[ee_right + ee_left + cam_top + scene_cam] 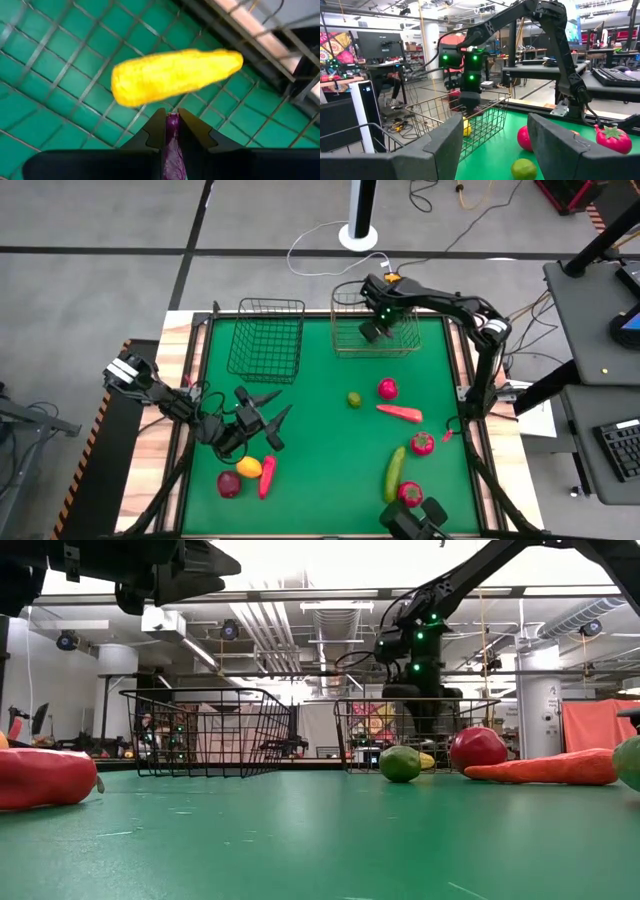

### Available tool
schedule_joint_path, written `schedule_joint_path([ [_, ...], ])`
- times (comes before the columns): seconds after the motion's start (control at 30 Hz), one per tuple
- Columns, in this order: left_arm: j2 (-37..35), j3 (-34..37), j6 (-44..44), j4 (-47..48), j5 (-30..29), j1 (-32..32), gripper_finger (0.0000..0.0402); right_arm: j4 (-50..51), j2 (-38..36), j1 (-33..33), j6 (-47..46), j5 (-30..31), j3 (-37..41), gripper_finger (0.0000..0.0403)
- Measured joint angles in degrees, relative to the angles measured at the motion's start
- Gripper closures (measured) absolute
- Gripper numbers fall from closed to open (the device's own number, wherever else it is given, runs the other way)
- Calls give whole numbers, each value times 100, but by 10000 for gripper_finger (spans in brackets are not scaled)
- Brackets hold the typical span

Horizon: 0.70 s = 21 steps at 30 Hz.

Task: Sort produce into baskets
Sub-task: Put the eggplant into the gold wire basket

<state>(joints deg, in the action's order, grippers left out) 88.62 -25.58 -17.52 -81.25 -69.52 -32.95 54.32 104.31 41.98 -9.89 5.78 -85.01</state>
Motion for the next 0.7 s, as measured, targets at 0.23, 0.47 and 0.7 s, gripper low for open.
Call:
schedule_joint_path([
  [0.23, 2, 0, 2, 2, 4, 0, 199, -236, -17, -84, 740, -39, -271, 369],
  [0.47, 7, 0, 2, 7, 8, 4, 199, -344, -17, -245, 3413, -571, -387, 369],
  [0.7, 7, 0, 2, 17, 9, 7, 199, -385, -17, -330, 4389, -621, -374, 369],
])
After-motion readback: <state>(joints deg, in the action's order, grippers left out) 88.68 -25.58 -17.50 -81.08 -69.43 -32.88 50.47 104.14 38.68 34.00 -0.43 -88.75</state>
